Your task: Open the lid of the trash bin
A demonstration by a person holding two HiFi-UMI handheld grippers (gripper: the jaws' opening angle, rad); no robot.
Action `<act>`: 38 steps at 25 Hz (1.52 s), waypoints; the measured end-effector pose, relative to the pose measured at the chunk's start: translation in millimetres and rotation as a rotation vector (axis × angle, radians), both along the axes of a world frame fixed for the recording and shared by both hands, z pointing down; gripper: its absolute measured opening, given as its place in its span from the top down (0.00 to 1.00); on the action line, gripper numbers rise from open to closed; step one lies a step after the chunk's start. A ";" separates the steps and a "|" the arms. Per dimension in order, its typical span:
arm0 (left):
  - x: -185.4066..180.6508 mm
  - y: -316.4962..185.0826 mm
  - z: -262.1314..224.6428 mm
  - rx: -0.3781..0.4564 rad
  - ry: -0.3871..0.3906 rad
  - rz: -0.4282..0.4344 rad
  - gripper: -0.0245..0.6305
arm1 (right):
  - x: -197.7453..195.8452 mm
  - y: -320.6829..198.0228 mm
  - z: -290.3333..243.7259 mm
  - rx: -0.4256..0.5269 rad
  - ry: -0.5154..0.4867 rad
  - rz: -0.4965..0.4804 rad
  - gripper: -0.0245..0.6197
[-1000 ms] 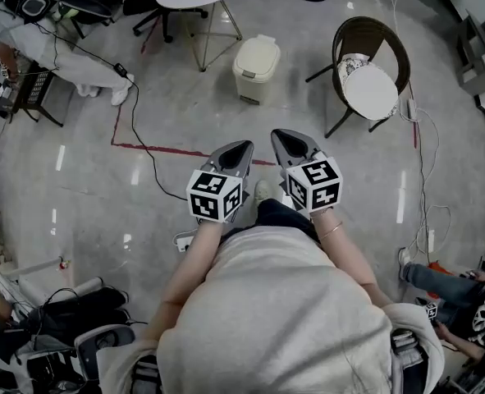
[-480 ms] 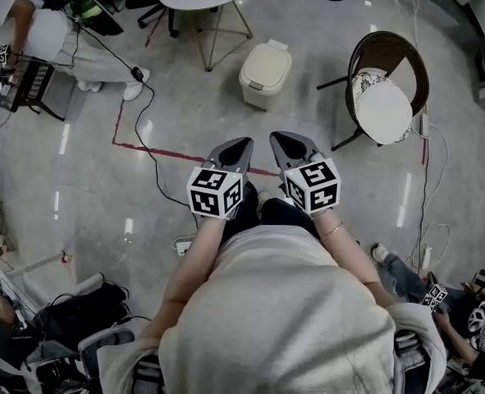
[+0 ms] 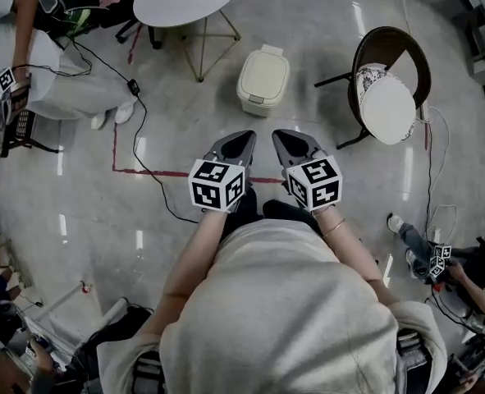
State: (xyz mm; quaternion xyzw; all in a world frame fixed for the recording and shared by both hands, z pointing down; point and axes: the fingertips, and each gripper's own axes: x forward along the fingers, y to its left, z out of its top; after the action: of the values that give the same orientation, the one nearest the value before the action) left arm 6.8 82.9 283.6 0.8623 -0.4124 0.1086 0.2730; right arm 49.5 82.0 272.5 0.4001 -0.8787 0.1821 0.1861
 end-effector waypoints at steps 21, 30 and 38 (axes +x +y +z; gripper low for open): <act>-44.5 -110.5 58.0 -0.154 0.015 0.182 0.97 | -42.7 -112.9 53.0 -0.135 0.058 0.128 0.97; -36.6 -127.6 83.4 -0.212 -0.019 0.169 0.97 | -32.4 -135.2 80.1 -0.182 0.119 0.065 0.97; -33.5 -130.4 129.9 -0.309 0.021 0.126 0.97 | -31.6 -147.6 132.2 -0.250 0.138 -0.014 0.97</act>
State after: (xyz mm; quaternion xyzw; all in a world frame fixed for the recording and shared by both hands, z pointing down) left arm -26.6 -47.5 413.5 0.8354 -0.3330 0.1786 0.3992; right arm 17.9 -65.6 404.8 0.3792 -0.8371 0.2609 0.2956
